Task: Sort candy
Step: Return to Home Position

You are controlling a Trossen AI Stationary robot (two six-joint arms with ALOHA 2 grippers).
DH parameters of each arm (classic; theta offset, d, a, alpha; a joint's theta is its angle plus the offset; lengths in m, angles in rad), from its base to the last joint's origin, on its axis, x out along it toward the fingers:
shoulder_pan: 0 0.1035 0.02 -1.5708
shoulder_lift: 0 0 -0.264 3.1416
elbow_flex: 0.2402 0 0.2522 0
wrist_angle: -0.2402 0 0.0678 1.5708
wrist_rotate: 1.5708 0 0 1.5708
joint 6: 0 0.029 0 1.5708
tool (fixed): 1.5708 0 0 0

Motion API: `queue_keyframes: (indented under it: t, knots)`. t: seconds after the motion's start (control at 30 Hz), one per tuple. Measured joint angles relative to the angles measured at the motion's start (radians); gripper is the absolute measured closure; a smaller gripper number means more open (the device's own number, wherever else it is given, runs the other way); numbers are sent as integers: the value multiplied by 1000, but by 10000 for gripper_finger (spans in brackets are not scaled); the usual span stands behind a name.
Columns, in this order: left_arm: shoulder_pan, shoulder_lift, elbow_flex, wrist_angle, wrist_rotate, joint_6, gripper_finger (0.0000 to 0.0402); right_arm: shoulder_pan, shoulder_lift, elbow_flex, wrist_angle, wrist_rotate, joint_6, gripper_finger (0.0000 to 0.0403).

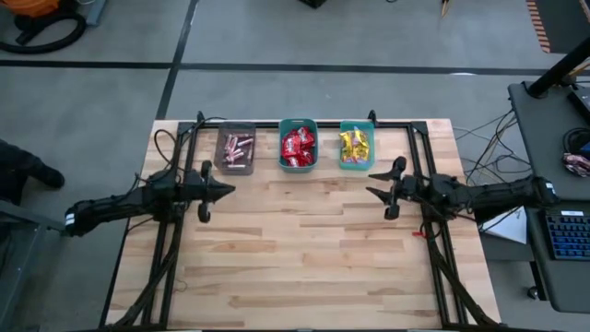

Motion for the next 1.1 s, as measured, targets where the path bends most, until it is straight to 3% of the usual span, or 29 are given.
queue_keyframes:
  t: [0.17, 0.83, 1.1]
  knots:
    - [0, 23, 1, -15, -86, -41, 402, 0, -69, 0, -35, -2, -18, 232]
    - [0, 78, 8, -15, -91, -34, 402, 0, -73, 0, -89, 0, 155, 232]
    - [0, 79, 8, -14, -92, -34, 402, 12, -87, -1, -214, -4, 272, 232]
